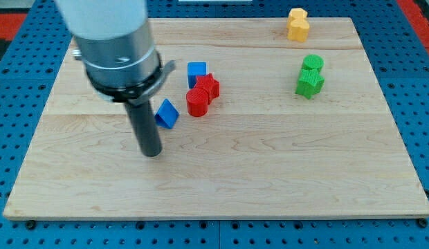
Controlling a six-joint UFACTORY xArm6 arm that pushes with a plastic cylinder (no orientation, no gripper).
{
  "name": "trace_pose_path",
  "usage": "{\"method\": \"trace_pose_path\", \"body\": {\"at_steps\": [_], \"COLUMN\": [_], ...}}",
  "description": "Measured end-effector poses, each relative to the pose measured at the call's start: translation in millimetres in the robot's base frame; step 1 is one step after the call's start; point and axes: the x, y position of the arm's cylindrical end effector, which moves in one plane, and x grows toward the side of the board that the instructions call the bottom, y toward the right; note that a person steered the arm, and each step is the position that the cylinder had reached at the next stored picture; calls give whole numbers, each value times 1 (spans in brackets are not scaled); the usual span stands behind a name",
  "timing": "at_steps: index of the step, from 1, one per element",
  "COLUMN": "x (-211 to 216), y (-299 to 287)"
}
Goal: Push the blue triangle into the red circle
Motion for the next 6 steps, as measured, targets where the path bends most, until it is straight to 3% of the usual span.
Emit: {"method": "trace_pose_path", "body": {"at_steps": [1, 2, 3, 4, 6], "x": [-45, -54, -55, -36, -57], "y": [-38, -90, -4, -2, 50]}}
